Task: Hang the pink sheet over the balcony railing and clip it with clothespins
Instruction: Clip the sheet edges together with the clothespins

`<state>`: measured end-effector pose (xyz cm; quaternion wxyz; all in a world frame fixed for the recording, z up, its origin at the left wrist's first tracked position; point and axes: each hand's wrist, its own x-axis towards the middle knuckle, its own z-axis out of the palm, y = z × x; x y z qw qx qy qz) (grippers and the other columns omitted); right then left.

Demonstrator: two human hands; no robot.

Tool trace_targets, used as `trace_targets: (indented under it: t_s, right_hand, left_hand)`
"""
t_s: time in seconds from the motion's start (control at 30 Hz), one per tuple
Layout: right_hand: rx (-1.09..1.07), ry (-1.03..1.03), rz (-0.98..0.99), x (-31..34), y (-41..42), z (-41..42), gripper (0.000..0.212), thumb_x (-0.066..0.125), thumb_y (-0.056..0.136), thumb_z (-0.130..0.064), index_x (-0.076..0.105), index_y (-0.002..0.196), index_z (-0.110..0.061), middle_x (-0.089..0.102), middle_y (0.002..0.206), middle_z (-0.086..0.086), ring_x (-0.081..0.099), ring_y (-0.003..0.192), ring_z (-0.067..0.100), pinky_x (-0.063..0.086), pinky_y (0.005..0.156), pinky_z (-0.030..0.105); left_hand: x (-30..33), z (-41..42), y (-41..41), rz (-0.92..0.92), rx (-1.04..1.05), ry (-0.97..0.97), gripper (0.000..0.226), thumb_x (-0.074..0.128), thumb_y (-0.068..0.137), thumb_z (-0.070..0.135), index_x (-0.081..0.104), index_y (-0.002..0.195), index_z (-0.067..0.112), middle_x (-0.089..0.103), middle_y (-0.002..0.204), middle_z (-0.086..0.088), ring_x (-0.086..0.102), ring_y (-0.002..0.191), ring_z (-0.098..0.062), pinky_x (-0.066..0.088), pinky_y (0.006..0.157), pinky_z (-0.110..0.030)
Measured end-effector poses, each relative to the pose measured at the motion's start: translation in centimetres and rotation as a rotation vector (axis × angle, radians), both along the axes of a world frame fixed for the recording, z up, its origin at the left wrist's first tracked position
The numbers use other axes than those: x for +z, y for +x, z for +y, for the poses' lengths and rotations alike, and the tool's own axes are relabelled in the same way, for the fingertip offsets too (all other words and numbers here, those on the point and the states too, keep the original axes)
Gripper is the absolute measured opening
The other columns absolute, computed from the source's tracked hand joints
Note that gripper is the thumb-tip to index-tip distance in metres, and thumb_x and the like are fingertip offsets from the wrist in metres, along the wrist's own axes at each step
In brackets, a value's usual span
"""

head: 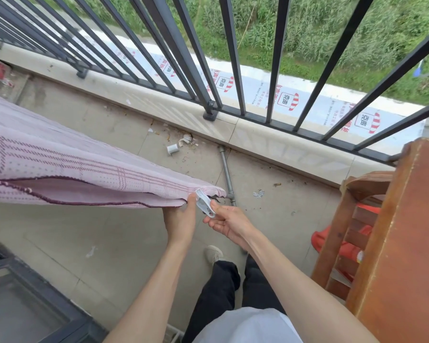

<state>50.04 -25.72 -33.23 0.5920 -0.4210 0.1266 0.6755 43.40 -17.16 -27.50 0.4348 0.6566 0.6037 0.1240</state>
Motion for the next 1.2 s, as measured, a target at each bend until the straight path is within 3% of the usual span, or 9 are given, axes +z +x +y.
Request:
trace_targets:
  t_s: [0.23,0.37,0.43,0.53,0.63,0.77,1.0,1.2]
  right_hand:
    - [-0.024,-0.003,0.03,1.1,-0.6,0.5,0.035,0.047,0.094,-0.039,0.061,0.087,-0.008,0.071,0.064,0.007,0.061,0.05,0.01,0.047,0.05,0.017]
    - [0.054,-0.055,-0.136,1.3,-1.6,-0.3,0.041,0.037,0.094,-0.05,0.057,0.103,-0.015,0.07,0.092,0.003,0.064,0.086,0.019,0.052,0.069,0.028]
    - [0.064,-0.13,-0.231,1.6,-1.8,-1.2,0.041,0.036,0.095,-0.048,0.054,0.112,-0.015,0.065,0.103,0.004,0.06,0.099,0.02,0.051,0.082,0.033]
    - [0.158,-0.3,-0.616,1.8,-2.0,-4.1,0.045,0.042,0.095,-0.042,0.052,0.126,-0.011,0.06,0.118,0.006,0.054,0.115,0.021,0.04,0.097,0.031]
    - [0.396,-0.477,-1.181,2.2,-3.2,-8.8,0.059,0.043,0.094,-0.043,0.029,0.145,-0.016,0.033,0.151,0.006,0.032,0.138,0.023,0.025,0.112,0.035]
    - [0.455,-0.693,-1.464,4.1,-6.7,-15.6,0.067,0.044,0.093,-0.044,0.014,0.148,-0.021,0.017,0.157,0.006,0.017,0.144,0.02,0.014,0.117,0.036]
    - [0.125,-1.206,-1.381,8.2,-15.2,-27.6,0.06,0.036,0.096,-0.042,0.014,0.149,-0.024,0.014,0.158,0.0,0.008,0.146,0.018,0.004,0.117,0.036]
    - [-0.113,-1.474,-1.198,8.8,-19.4,-36.3,0.05,0.042,0.096,-0.032,0.032,0.143,-0.016,0.034,0.151,0.005,0.023,0.142,0.02,0.014,0.116,0.039]
  left_hand:
    - [0.3,0.1,-0.2,0.039,-0.024,0.0,0.023,0.054,0.087,0.016,0.06,0.108,0.007,0.063,0.113,-0.001,0.055,0.109,-0.016,0.037,0.09,-0.024]
    - [-0.1,-0.7,-1.0,0.13,-0.161,0.036,0.02,0.05,0.089,0.014,0.063,0.095,0.001,0.063,0.105,-0.016,0.056,0.104,-0.027,0.041,0.092,-0.034]
    - [-0.1,-2.0,-1.8,0.168,-0.252,0.089,0.015,0.051,0.088,0.011,0.062,0.089,0.001,0.061,0.105,-0.017,0.051,0.108,-0.028,0.036,0.094,-0.031]
    - [-0.2,-3.8,-3.9,0.198,-0.477,0.181,0.022,0.054,0.088,0.011,0.058,0.108,0.003,0.054,0.12,-0.016,0.045,0.119,-0.029,0.03,0.1,-0.031]
    - [-0.8,-5.3,-6.1,0.275,-0.846,0.257,0.043,0.054,0.089,0.022,0.047,0.129,0.007,0.039,0.141,-0.017,0.033,0.133,-0.03,0.026,0.108,-0.038]
    - [-0.6,-7.5,-8.2,0.305,-1.216,0.337,0.052,0.05,0.09,0.032,0.039,0.137,0.013,0.026,0.151,-0.015,0.023,0.139,-0.03,0.019,0.113,-0.04]
    - [0.9,-15.0,-7.8,0.221,-1.669,0.423,0.056,0.039,0.093,0.04,0.024,0.144,0.023,0.015,0.155,-0.007,0.008,0.144,-0.022,0.005,0.116,-0.039]
    - [1.5,-24.0,-7.2,0.141,-1.931,0.429,0.058,0.037,0.093,0.042,0.017,0.145,0.027,0.011,0.156,-0.002,0.005,0.144,-0.022,0.007,0.116,-0.04]
